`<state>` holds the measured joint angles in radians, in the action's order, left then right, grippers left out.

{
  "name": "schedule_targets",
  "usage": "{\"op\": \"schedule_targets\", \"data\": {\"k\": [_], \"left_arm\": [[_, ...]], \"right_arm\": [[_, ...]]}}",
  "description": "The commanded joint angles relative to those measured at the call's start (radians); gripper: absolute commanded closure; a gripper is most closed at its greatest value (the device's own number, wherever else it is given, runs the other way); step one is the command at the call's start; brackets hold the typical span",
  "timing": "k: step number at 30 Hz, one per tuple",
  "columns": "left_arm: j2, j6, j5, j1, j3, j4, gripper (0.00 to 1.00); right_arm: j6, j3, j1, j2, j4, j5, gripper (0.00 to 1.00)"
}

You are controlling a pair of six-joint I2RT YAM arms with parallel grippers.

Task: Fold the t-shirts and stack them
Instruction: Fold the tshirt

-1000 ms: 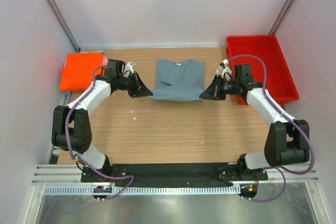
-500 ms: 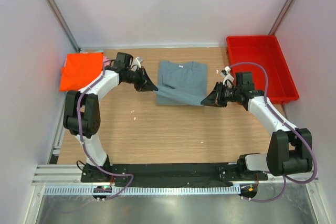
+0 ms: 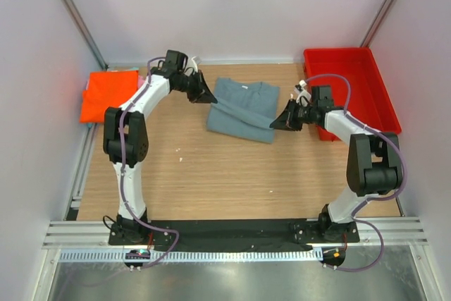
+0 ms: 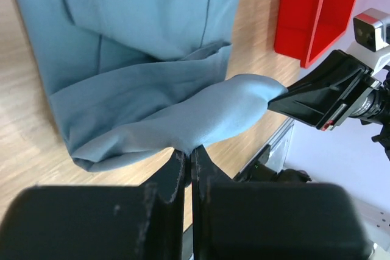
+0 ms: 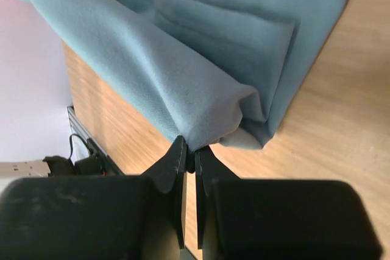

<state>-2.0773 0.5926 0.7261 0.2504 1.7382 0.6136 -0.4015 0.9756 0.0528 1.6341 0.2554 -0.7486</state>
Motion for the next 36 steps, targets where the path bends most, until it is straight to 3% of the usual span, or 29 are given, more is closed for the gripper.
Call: {"op": "schedule_targets", "data": {"k": [1, 6, 10, 11, 12, 13, 14, 16, 17, 19, 25, 33, 36], "left_arm": [[-0.024, -0.046, -0.048, -0.01, 0.153, 0.014, 1.0], [-0.176, -0.065, -0.094, -0.007, 0.346, -0.005, 1.0], [-0.306, -0.08, -0.163, -0.003, 0.529, -0.113, 1.0], [-0.331, -0.083, -0.175, 0.0, 0.582, -0.155, 0.96], [-0.389, -0.091, -0.192, 0.003, 0.613, -0.199, 0.67], [-0.411, -0.134, -0.253, 0.006, 0.641, -0.26, 0.51], [-0.437, -0.187, -0.304, 0.025, 0.711, -0.262, 0.27], [-0.461, -0.279, -0.426, 0.047, 0.757, -0.239, 0.17], [-0.452, -0.29, -0.441, 0.056, 0.759, -0.244, 0.14], [-0.399, -0.263, -0.448, 0.053, 0.733, -0.252, 0.11], [-0.207, -0.171, -0.36, 0.03, 0.445, -0.304, 0.09], [-0.277, -0.065, -0.063, -0.049, 0.362, -0.167, 0.25], [-0.286, -0.028, -0.037, -0.069, 0.285, -0.187, 0.27]], "right_arm": [[-0.006, 0.107, -0.018, 0.023, -0.073, 0.026, 0.99], [-0.095, 0.265, -0.041, 0.127, -0.186, 0.038, 0.98], [-0.157, 0.405, -0.041, 0.263, -0.249, 0.086, 0.98], [-0.183, 0.455, -0.041, 0.327, -0.312, 0.091, 0.98], [-0.192, 0.489, -0.041, 0.366, -0.315, 0.083, 0.93], [-0.206, 0.526, -0.039, 0.404, -0.315, 0.075, 0.82], [-0.223, 0.581, -0.041, 0.467, -0.302, 0.072, 0.66], [-0.22, 0.572, -0.041, 0.471, -0.333, 0.092, 0.58], [-0.202, 0.549, -0.041, 0.439, -0.358, 0.095, 0.46], [-0.137, 0.523, -0.041, 0.383, -0.357, 0.106, 0.42], [-0.091, 0.367, -0.041, 0.202, -0.412, 0.089, 0.41], [-0.095, 0.388, -0.039, 0.331, -0.384, -0.032, 0.42], [-0.123, 0.391, -0.041, 0.395, -0.41, -0.047, 0.43]]}}
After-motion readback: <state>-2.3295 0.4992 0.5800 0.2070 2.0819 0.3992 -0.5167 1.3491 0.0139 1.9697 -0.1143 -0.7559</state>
